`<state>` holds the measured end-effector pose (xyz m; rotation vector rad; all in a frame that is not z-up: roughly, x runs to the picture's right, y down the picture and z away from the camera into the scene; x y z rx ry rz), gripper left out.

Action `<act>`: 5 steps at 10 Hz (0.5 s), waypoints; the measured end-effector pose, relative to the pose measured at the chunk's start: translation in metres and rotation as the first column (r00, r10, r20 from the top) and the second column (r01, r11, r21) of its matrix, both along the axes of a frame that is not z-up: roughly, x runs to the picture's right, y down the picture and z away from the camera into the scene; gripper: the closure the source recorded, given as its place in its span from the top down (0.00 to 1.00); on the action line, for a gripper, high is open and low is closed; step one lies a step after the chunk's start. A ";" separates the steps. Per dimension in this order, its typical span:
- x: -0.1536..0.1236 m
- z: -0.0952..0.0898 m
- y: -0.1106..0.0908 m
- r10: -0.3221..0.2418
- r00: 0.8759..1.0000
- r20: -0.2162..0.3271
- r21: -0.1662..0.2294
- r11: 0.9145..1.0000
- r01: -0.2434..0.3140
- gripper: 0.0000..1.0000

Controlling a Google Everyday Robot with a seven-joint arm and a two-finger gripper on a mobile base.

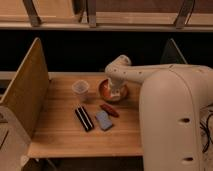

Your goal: Place the bottle in the ceramic bowl

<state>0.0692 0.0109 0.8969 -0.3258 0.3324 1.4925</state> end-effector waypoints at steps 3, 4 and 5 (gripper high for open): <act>0.001 0.000 0.000 0.001 1.000 -0.001 0.000 1.000 -0.001 0.63; 0.001 0.000 0.000 0.001 1.000 -0.001 0.000 1.000 -0.001 0.72; 0.001 0.000 0.000 0.001 1.000 -0.001 0.000 1.000 -0.001 0.79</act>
